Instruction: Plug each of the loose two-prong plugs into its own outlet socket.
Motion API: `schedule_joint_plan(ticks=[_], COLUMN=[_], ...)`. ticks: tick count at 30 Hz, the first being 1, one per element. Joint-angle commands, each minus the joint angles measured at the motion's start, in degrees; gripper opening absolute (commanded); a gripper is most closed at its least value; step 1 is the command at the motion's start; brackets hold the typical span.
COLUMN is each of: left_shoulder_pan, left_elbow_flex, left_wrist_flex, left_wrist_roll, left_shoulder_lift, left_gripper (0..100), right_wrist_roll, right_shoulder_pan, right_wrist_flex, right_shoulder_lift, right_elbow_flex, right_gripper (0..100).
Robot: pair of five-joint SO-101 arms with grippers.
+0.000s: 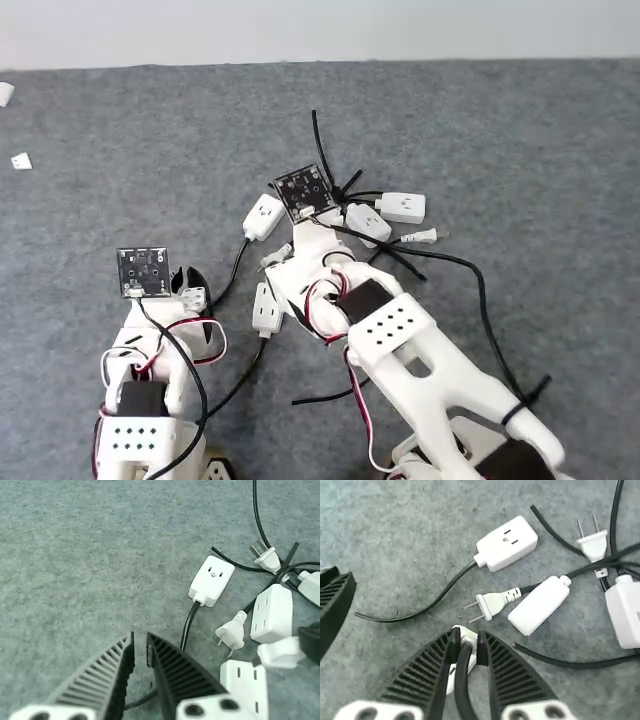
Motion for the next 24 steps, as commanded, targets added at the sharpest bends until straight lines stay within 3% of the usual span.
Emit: schedule_joint_plan(ticks=[1, 24], left_shoulder_pan=[-0.4, -0.4], left_elbow_flex=[-0.8, -0.8], left_wrist_flex=[-2.0, -2.0], left_wrist_roll=[-2.0, -2.5], left_shoulder_lift=[-0.7, -0.9], left_gripper=[4, 4], right_wrist_roll=[-2.4, -2.8], right_shoulder_pan=[-0.1, -1.6], right_wrist_flex=[-1.2, -3.6], right_shoulder_lift=[0.0, 5.3], right_elbow_flex=[-4.3, -4.7], right_gripper=[0.8, 0.8])
